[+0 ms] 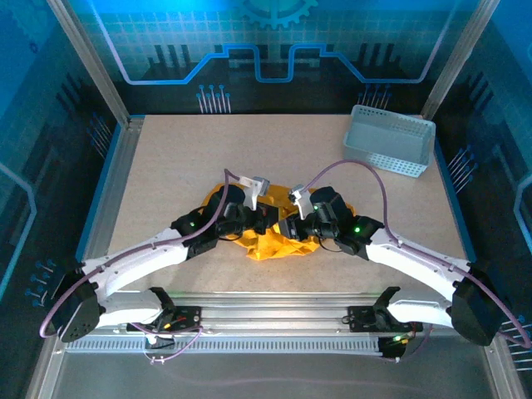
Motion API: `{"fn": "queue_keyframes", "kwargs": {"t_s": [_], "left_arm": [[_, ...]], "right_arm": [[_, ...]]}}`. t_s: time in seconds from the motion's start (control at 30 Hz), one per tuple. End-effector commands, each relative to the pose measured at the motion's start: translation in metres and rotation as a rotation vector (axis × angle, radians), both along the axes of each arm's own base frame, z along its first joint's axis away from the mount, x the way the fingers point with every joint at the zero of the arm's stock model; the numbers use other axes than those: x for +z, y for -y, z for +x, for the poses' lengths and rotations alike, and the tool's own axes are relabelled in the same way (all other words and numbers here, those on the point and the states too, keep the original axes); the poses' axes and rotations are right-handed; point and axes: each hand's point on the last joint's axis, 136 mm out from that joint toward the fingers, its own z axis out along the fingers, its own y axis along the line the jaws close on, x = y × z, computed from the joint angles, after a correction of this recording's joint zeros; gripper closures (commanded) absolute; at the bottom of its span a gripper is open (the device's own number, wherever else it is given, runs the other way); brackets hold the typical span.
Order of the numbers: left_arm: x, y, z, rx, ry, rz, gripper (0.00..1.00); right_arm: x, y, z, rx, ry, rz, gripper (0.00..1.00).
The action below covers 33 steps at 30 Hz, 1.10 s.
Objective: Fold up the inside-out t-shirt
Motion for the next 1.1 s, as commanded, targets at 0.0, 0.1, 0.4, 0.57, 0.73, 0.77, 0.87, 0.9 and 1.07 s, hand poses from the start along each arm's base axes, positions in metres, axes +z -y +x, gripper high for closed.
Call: {"fn": "queue_keyframes", "kwargs": {"t_s": [0.0, 0.1, 0.4, 0.57, 0.73, 0.77, 0.87, 0.9, 1.07], "left_arm": [[0.013, -0.002, 0.002, 0.008, 0.013, -0.051, 1.0], [0.009, -0.009, 0.01, 0.048, 0.004, -0.025, 1.0], [-0.007, -0.017, 0.045, 0.13, -0.028, 0.179, 0.8], [0.01, -0.016, 0.027, 0.118, 0.07, 0.143, 0.48], [0.004, -0.009, -0.007, 0.062, 0.159, 0.134, 0.3], [-0.001, -0.005, -0.013, 0.043, 0.158, 0.134, 0.27], [-0.01, 0.004, -0.019, 0.024, 0.146, 0.132, 0.24], [-0.012, 0.007, -0.018, 0.024, 0.139, 0.13, 0.2], [-0.015, 0.022, -0.005, 0.037, 0.126, 0.127, 0.14]], "right_arm": [[0.01, 0.0, 0.001, -0.003, 0.044, 0.009, 0.8], [0.023, 0.005, -0.005, -0.012, 0.066, -0.006, 0.94], [0.089, 0.039, -0.012, -0.179, 0.111, -0.045, 1.0], [0.091, 0.078, 0.009, -0.449, 0.052, -0.185, 1.0], [0.088, 0.066, 0.019, -0.482, -0.021, -0.15, 1.0], [0.089, 0.058, 0.02, -0.467, -0.035, -0.128, 1.0], [0.092, 0.044, 0.023, -0.445, -0.057, -0.099, 1.0], [0.092, 0.039, 0.023, -0.431, -0.062, -0.095, 1.0], [0.092, 0.022, 0.015, -0.38, -0.066, -0.076, 1.0]]}}
